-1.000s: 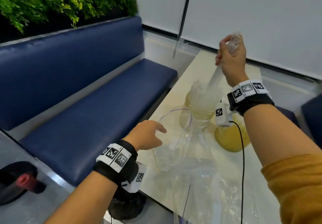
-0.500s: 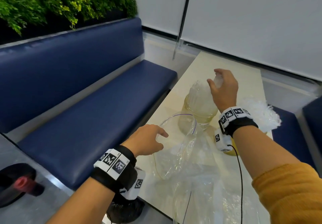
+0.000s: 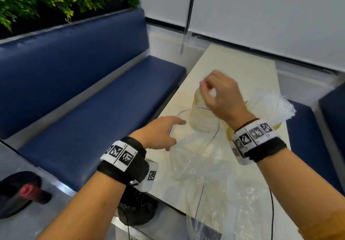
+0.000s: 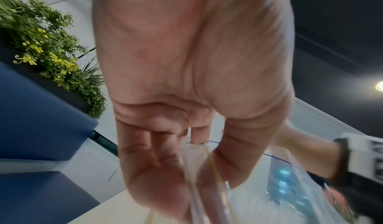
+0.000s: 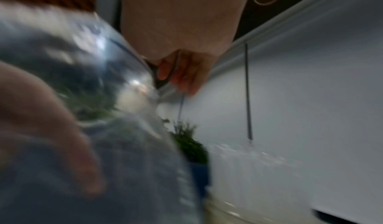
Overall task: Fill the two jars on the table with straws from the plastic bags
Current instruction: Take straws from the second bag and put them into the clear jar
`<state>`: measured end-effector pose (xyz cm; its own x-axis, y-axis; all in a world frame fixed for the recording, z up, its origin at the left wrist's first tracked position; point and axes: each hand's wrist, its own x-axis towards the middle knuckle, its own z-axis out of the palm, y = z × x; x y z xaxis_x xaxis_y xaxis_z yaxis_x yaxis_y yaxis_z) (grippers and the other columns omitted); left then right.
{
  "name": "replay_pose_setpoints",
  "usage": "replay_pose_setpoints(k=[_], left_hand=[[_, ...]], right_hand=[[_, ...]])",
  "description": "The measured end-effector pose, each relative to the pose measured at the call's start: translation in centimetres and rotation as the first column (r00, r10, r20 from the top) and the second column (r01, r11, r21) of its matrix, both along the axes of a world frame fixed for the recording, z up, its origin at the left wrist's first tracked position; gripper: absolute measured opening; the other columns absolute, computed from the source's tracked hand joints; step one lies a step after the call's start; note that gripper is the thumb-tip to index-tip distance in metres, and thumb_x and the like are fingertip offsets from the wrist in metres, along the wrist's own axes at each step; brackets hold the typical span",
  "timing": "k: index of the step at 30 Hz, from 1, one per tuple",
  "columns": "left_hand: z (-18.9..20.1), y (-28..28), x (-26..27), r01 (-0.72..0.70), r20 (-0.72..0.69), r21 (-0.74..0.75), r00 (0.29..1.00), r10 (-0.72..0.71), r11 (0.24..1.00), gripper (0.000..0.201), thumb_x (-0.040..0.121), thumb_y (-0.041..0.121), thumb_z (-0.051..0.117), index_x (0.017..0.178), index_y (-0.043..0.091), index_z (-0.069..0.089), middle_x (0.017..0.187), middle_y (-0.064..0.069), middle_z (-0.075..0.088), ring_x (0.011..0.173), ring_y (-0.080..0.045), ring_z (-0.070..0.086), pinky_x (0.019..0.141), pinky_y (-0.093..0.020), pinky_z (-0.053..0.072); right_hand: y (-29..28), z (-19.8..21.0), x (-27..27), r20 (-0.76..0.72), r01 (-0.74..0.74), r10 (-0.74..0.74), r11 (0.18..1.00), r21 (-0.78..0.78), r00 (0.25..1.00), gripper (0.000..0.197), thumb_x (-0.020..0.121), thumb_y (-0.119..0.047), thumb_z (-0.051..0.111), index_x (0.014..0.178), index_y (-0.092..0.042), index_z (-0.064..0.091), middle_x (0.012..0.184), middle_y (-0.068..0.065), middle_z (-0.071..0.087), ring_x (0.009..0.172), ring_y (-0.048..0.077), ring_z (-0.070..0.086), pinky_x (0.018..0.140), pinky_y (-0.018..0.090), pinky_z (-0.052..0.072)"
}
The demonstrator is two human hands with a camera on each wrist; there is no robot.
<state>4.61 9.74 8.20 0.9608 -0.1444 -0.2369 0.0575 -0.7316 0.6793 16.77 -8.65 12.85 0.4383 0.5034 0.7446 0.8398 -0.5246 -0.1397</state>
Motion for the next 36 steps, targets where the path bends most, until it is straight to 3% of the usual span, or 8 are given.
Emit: replay_pose_setpoints(k=[5, 8, 11, 17, 23, 28, 32, 36], left_hand=[[0.2, -0.1, -0.6, 0.018, 0.018, -0.048, 1.0, -0.017, 0.999, 0.072, 0.086, -0.006, 0.052, 0.146, 0.032, 0.045, 0.091, 0.01, 0.061, 0.064, -0.014, 0.074, 0.064, -0.032, 0.062], [0.1, -0.2, -0.9, 0.014, 0.025, -0.094, 1.0, -0.011, 0.995, 0.074, 0.087, -0.01, 0.05, 0.149, 0.029, 0.045, 0.119, 0.002, 0.064, 0.062, -0.014, 0.074, 0.056, -0.025, 0.057], [-0.1, -0.1, -0.9, -0.019, 0.005, -0.094, 1.0, 0.019, 0.995, 0.074, 0.09, -0.01, 0.051, 0.154, 0.026, 0.039, 0.156, -0.001, 0.043, 0.059, -0.01, 0.073, 0.056, -0.022, 0.057], [-0.1, -0.3, -1.0, -0.008, -0.016, -0.085, 1.0, 0.007, 0.996, 0.073, 0.093, -0.009, 0.05, 0.155, 0.026, 0.038, 0.164, 0.005, 0.031, 0.063, -0.013, 0.075, 0.063, -0.028, 0.063], [-0.3, -0.8, -1.3, 0.005, -0.021, -0.066, 1.0, -0.007, 0.998, 0.072, 0.092, -0.01, 0.047, 0.156, 0.023, 0.037, 0.164, 0.007, 0.031, 0.063, -0.016, 0.074, 0.06, -0.026, 0.061], [-0.6, -0.5, -1.3, -0.028, 0.028, -0.058, 0.999, 0.029, 0.998, 0.06, 0.091, 0.004, 0.065, 0.144, 0.03, 0.053, 0.147, 0.003, 0.05, 0.062, -0.012, 0.071, 0.059, -0.024, 0.059], [-1.2, -0.2, -1.6, -0.122, 0.107, 0.132, 0.988, 0.108, 0.984, 0.042, 0.086, 0.013, 0.076, 0.119, 0.039, 0.072, 0.136, 0.007, 0.062, 0.113, -0.015, 0.064, 0.092, -0.031, 0.054], [-1.4, -0.5, -1.9, -0.183, 0.106, 0.283, 0.982, 0.159, 0.942, 0.059, 0.089, -0.001, 0.061, 0.134, 0.038, 0.064, 0.143, 0.005, 0.057, 0.121, -0.021, 0.061, 0.08, -0.024, 0.047]], right_hand=[[2.1, -1.2, -7.4, -0.316, -0.172, -0.034, 0.782, -0.599, 0.948, 0.026, 0.09, -0.019, 0.055, 0.065, -0.014, 0.058, 0.063, 0.008, 0.057, 0.057, 0.028, 0.054, 0.06, 0.04, 0.051], [2.3, -2.4, -9.5, -0.339, -0.214, -0.125, 0.565, -0.797, 0.933, 0.016, 0.092, -0.01, 0.057, 0.096, -0.009, 0.073, 0.099, 0.012, 0.069, 0.09, 0.034, 0.067, 0.076, 0.039, 0.052], [1.4, -3.6, -10.3, -0.343, -0.195, -0.345, 0.397, -0.897, 0.874, 0.028, 0.089, 0.0, 0.061, 0.117, -0.005, 0.06, 0.118, 0.014, 0.058, 0.106, 0.032, 0.063, 0.076, 0.032, 0.042], [-0.1, -6.2, -8.8, -0.463, -0.4, -0.605, 0.247, -0.883, 0.648, 0.092, 0.07, -0.016, 0.086, 0.144, -0.017, 0.032, 0.133, 0.009, 0.054, 0.117, 0.031, 0.058, 0.093, 0.047, 0.053], [0.1, -8.6, -9.2, -0.506, -0.327, -0.552, 0.395, -0.859, 0.663, 0.085, 0.081, -0.059, 0.072, 0.144, -0.018, 0.033, 0.125, 0.008, 0.058, 0.113, 0.03, 0.058, 0.083, 0.034, 0.042], [-0.1, -9.8, -9.2, -0.494, -0.235, -0.525, 0.483, -0.843, 0.693, 0.06, 0.088, -0.045, 0.063, 0.137, -0.016, 0.044, 0.124, 0.01, 0.057, 0.112, 0.032, 0.057, 0.087, 0.036, 0.044], [-0.8, -9.6, -8.8, -0.631, -0.186, -0.5, 0.678, -0.712, 0.592, 0.05, 0.089, -0.038, 0.06, 0.135, -0.022, 0.049, 0.129, 0.004, 0.056, 0.118, 0.026, 0.056, 0.091, 0.033, 0.046], [-1.7, -9.1, -8.3, -0.685, -0.147, -0.498, 0.742, -0.654, 0.532, 0.047, 0.094, -0.037, 0.052, 0.139, -0.026, 0.044, 0.13, 0.001, 0.056, 0.123, 0.026, 0.053, 0.098, 0.033, 0.044]])
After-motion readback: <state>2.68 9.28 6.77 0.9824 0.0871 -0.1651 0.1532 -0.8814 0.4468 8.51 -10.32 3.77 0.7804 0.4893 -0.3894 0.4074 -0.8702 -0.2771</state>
